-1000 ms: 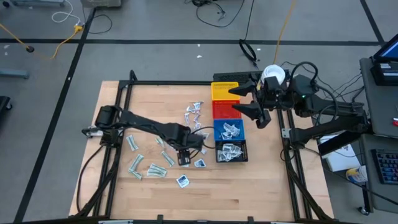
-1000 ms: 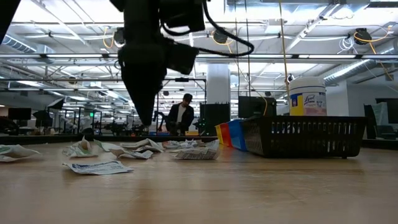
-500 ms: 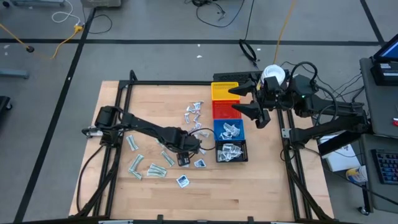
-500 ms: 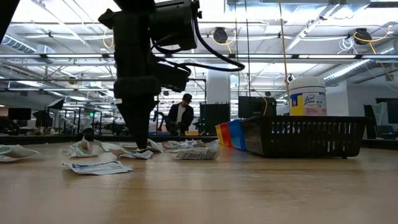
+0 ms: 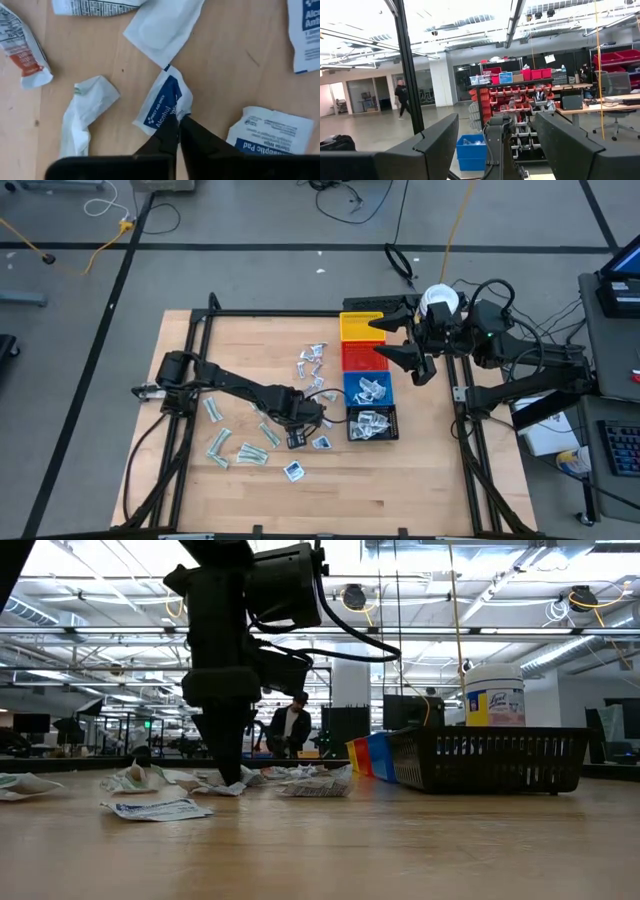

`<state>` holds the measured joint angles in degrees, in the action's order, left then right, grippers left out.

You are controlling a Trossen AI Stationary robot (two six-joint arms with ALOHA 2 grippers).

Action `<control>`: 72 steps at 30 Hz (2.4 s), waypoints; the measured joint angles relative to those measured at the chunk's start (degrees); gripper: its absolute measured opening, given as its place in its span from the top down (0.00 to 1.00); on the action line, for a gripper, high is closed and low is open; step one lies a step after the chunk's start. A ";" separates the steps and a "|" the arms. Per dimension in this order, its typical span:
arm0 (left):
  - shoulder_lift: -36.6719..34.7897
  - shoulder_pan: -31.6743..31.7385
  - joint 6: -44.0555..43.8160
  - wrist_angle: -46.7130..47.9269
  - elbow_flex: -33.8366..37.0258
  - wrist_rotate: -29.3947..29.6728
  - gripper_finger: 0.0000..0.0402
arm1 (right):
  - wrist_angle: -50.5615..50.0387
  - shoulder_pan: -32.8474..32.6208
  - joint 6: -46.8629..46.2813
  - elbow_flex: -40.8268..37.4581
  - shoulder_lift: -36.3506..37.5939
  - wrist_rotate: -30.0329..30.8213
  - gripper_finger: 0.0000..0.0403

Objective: Pick & Place First Aid Supplies
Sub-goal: Put the blue alcohol pad into the blue bin

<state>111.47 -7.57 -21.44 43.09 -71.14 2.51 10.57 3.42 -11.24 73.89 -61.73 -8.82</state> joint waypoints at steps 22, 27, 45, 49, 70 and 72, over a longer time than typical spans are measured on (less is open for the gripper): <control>-32.71 4.26 11.86 -35.66 11.19 2.29 1.00 | -5.29 0.04 -0.29 0.00 0.00 4.74 0.36; -39.42 5.19 10.19 -51.87 21.08 1.42 1.00 | -4.88 0.02 -0.61 0.00 -0.04 6.13 0.36; -45.24 7.51 15.40 -50.58 9.55 -2.04 1.00 | -9.68 0.02 -2.55 2.17 -4.73 5.72 0.36; -42.55 9.54 15.34 -43.29 1.89 -6.03 1.00 | -9.59 0.00 0.60 5.02 -7.56 4.16 0.36; -32.09 9.97 15.74 -42.29 -10.16 -11.50 1.00 | -9.10 -1.25 1.98 9.94 -13.33 -2.16 0.59; -31.77 9.94 15.72 -43.43 -10.20 -11.74 1.00 | -9.40 -1.29 1.98 9.94 -13.29 -2.01 0.69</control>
<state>79.70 2.37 -5.72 -0.34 -81.34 -9.23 1.17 2.13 -9.26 83.83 -75.02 -10.83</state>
